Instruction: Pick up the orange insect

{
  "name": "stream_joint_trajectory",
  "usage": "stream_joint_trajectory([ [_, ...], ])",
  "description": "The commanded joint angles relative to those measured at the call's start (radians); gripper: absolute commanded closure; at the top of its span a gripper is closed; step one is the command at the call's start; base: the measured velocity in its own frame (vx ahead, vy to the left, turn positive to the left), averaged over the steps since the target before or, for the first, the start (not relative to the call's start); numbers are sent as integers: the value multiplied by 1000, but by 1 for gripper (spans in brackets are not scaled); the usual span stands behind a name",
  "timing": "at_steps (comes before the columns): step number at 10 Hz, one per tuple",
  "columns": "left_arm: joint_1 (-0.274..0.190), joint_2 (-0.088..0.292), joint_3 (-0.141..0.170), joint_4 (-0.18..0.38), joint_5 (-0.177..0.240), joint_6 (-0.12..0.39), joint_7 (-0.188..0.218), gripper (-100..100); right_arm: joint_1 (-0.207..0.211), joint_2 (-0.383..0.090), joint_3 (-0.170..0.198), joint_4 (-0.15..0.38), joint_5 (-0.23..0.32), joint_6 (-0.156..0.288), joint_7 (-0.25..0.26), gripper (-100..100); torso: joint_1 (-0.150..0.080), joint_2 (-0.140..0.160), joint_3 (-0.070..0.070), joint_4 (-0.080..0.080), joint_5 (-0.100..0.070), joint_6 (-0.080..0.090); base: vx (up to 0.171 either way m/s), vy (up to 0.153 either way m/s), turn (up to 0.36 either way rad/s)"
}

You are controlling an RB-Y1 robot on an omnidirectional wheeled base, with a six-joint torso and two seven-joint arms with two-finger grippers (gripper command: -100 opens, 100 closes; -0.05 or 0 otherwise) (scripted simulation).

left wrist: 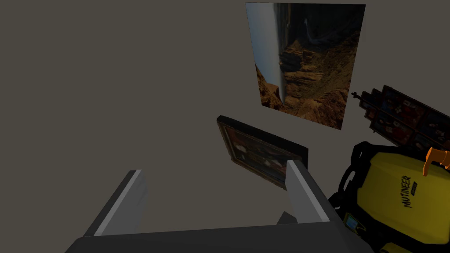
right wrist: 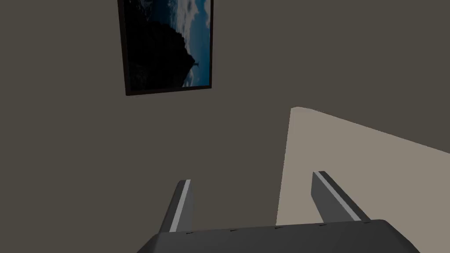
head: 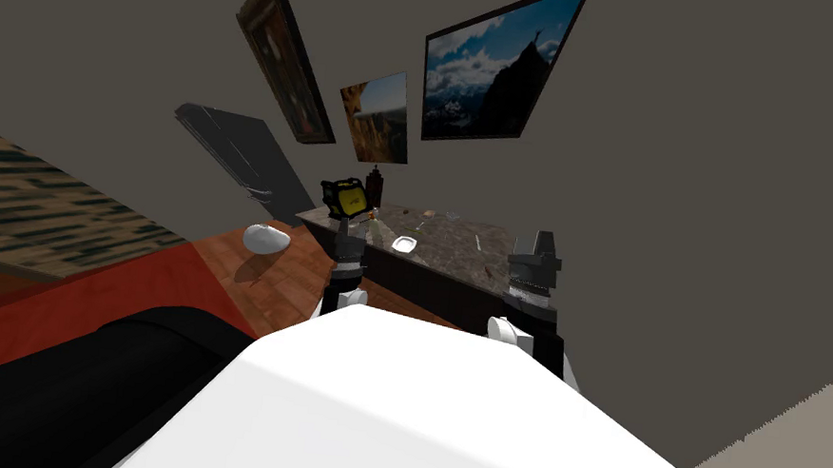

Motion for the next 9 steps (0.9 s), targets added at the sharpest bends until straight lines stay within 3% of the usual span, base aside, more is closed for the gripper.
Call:
stream_joint_trajectory([
  [1,0,0,0,0,0,0,0,0,-12,-46,-5,13,-8,34,-25,-100,0,0,0,0,0,0,9,3,-24],
  [6,0,0,0,0,0,0,0,0,-68,-122,-29,64,-45,177,-137,-100,0,-2,-1,0,0,0,22,5,-28],
  [9,0,0,0,0,0,0,0,0,-83,-132,-35,76,-55,231,-168,-100,0,-2,-1,0,0,0,18,5,-14],
])
